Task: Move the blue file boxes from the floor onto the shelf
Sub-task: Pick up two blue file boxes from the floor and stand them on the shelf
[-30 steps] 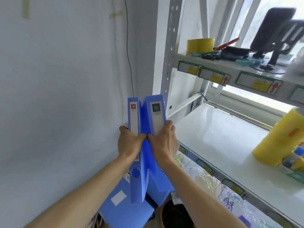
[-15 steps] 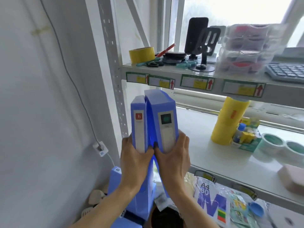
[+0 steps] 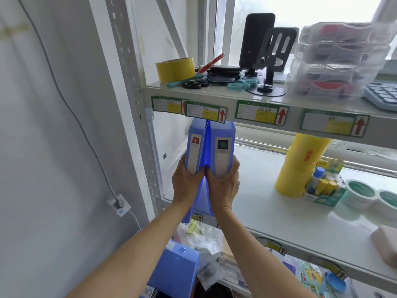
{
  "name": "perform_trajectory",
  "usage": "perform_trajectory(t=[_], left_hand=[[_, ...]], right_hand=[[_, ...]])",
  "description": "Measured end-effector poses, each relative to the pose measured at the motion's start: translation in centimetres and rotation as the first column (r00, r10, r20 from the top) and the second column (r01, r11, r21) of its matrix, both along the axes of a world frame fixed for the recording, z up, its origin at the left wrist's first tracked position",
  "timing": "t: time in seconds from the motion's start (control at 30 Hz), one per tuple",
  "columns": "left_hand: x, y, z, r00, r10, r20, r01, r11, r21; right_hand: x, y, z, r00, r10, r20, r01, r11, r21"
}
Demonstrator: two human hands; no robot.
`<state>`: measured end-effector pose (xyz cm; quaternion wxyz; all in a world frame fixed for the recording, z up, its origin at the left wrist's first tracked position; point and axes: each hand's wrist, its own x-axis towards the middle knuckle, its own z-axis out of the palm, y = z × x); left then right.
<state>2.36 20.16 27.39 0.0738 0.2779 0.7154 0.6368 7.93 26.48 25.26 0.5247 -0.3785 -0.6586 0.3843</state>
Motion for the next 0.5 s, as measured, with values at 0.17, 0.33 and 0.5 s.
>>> perform_trajectory(t=[0.17,0.33,0.5], left_hand=[[-3.2,3.4,-1.2,0.999,-0.036,0.039,0.035,0.999,0.038],[-5.4,5.5,-2.5,0.993,-0.086,0.084,0.080,0.994,0.073],[-7.0,5.9,-3.3,0.977,-0.187,0.102,0.181,0.981,0.064]], right_hand=[[-2.8,2.9,-1.3,1.000,0.002,-0.020,-0.003,0.999,-0.049],[-4.4,3.9,-2.6,0.999,-0.017,-0.049,0.013,0.996,-0.088],[-4.7,4.3,-3.2,0.998,-0.020,-0.060,0.013,0.994,-0.104]])
